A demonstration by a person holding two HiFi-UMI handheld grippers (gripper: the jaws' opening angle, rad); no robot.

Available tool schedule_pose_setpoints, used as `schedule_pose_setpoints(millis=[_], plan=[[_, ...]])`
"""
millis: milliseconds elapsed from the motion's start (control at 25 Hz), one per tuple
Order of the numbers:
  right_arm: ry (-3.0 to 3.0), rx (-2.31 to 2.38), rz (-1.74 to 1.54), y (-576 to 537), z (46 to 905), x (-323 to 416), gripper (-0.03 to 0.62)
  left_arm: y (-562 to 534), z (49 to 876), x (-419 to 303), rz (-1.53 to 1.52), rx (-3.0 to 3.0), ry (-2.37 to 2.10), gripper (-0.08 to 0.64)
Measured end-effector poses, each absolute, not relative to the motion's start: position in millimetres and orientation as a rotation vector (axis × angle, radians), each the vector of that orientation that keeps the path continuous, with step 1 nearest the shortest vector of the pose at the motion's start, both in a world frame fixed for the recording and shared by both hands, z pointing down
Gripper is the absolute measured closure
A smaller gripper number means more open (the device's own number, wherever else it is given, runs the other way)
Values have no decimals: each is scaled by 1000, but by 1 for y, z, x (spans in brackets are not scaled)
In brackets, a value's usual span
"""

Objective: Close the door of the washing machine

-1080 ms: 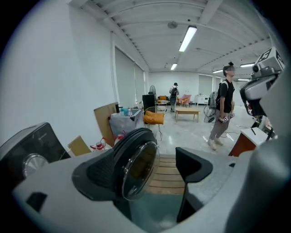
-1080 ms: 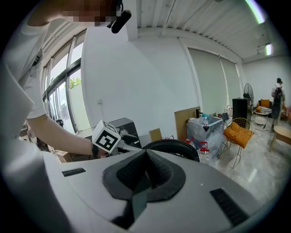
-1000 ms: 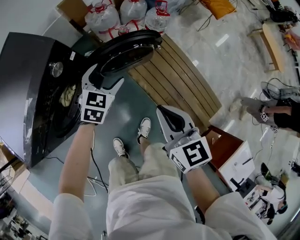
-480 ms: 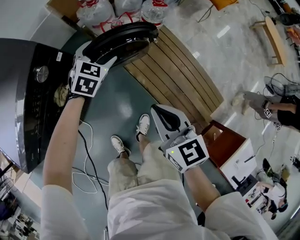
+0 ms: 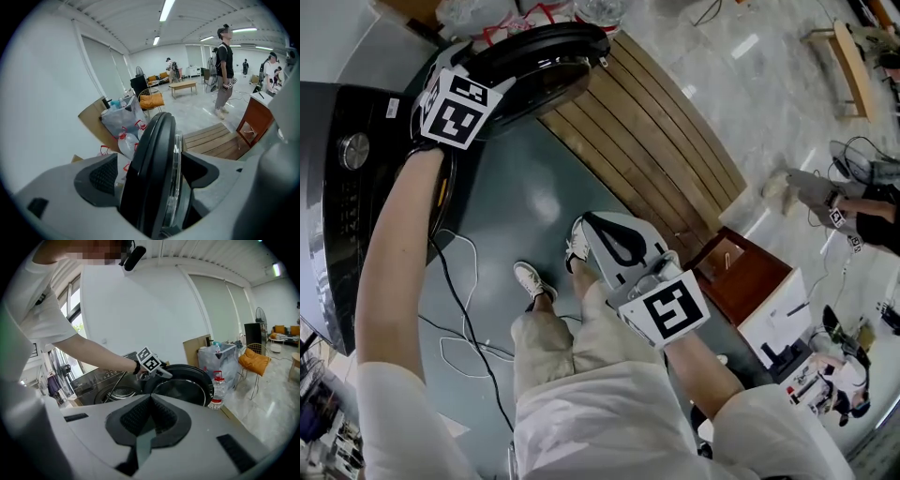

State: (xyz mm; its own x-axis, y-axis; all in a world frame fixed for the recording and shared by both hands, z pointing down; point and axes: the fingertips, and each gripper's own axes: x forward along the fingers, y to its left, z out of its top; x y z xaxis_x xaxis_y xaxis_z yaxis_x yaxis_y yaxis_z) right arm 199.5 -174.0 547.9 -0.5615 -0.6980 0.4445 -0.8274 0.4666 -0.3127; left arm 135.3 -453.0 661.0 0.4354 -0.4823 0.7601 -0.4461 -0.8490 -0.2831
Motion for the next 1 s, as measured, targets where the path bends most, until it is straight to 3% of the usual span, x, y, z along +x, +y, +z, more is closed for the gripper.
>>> schedule_pose_setpoints(millis=[1000], plan=[[-2457,1250,822,-160,570,182,594,-448,673,147,-1359,-2543,842,190]])
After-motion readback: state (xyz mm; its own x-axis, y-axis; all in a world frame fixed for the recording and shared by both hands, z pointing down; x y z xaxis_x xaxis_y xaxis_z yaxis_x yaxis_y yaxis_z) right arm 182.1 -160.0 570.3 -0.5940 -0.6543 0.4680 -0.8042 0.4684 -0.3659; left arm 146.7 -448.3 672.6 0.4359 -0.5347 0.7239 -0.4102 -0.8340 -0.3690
